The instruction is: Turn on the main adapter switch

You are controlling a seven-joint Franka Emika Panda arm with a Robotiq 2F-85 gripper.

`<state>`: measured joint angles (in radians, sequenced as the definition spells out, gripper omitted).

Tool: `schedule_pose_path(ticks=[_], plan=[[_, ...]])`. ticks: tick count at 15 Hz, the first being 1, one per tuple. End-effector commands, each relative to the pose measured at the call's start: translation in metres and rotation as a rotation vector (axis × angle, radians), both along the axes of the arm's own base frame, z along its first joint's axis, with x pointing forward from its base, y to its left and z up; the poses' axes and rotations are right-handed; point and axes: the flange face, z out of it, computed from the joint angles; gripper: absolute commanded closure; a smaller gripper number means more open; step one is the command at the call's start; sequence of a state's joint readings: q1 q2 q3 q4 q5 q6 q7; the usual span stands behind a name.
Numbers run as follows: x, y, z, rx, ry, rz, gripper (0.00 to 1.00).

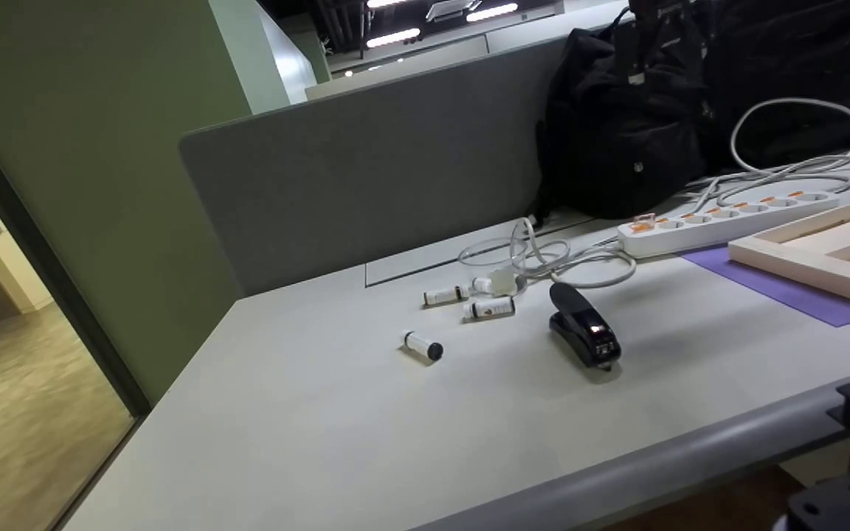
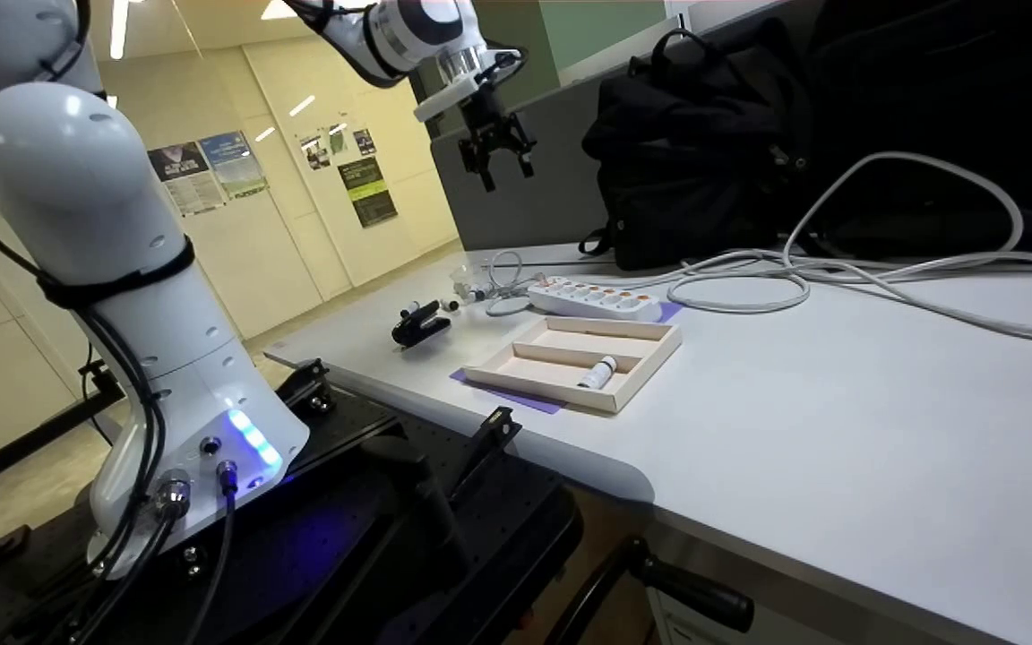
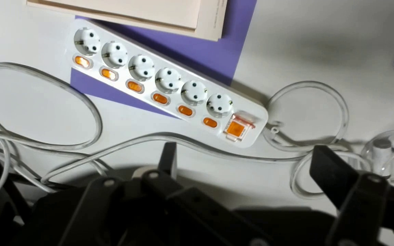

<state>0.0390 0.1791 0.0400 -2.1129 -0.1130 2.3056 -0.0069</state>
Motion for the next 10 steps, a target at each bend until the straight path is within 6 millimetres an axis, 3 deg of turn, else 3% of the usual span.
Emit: schedule_pose_path(ticks=[1,4,6,7,10], plan=[[0.009,-0.002,0.000,-0.002,0.004,-0.011,0.00],[0.016,-0.003,0.001,-0.003,0.007,-0.020,0.00],[0.039,-0.001,0.001,-0.002,-0.058,-0.050,0.00],[0.048,0.000,0.001,0.003,-0.076,-0.061,0.25],[0.070,0.006,-0.016,-0.035,-0.125,-0.118,0.40]])
